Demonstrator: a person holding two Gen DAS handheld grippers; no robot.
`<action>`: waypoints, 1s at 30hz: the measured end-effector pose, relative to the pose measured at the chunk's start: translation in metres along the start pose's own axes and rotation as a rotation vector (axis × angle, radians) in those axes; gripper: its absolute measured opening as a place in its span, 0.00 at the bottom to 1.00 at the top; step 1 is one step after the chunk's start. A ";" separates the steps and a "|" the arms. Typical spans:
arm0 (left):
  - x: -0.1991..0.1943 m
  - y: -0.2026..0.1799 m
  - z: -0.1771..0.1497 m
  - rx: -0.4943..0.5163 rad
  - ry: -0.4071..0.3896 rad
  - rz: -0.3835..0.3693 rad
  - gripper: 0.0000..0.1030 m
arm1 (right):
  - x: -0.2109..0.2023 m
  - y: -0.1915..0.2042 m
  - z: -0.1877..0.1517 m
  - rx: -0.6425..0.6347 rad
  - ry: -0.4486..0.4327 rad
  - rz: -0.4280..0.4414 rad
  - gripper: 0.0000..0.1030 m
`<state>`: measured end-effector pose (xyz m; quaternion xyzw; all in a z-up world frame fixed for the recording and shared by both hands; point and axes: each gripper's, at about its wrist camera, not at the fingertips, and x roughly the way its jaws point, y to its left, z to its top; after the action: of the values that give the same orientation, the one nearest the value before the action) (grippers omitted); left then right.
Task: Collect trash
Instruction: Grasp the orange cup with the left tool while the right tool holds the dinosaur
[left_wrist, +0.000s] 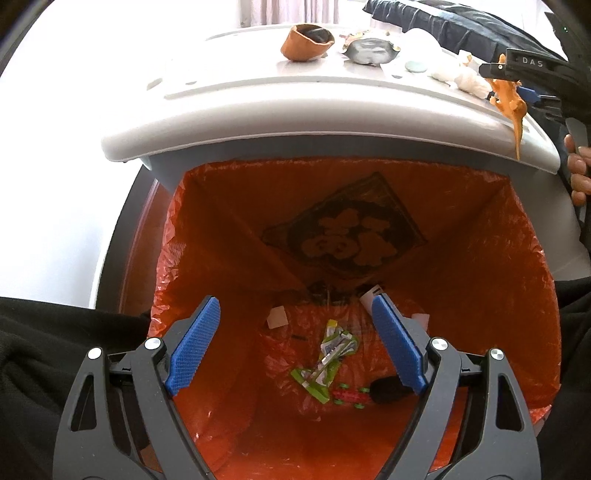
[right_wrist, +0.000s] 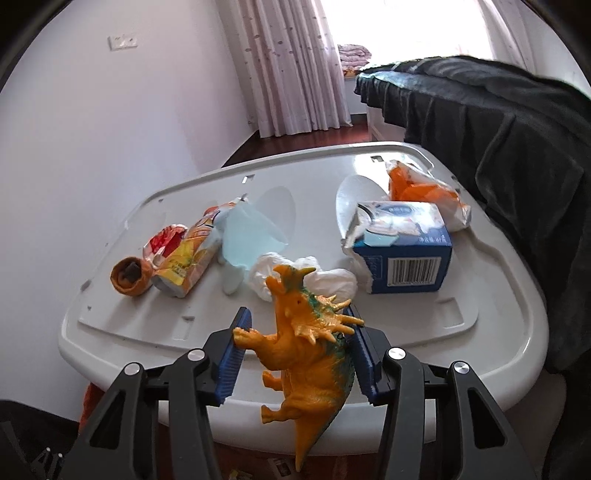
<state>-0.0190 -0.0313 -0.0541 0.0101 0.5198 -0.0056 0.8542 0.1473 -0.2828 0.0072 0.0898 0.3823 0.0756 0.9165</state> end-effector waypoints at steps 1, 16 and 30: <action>-0.001 0.000 0.000 0.001 -0.002 0.001 0.80 | -0.001 -0.002 0.001 0.010 -0.003 0.004 0.49; -0.028 0.012 0.040 -0.047 -0.093 -0.039 0.80 | -0.051 -0.004 0.018 0.103 -0.100 0.103 0.49; 0.046 0.001 0.196 0.091 -0.158 0.008 0.80 | -0.097 -0.009 0.017 0.151 -0.153 0.187 0.49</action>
<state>0.1759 -0.0347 -0.0051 0.0507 0.4499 -0.0264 0.8913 0.0926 -0.3138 0.0842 0.1991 0.3057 0.1247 0.9227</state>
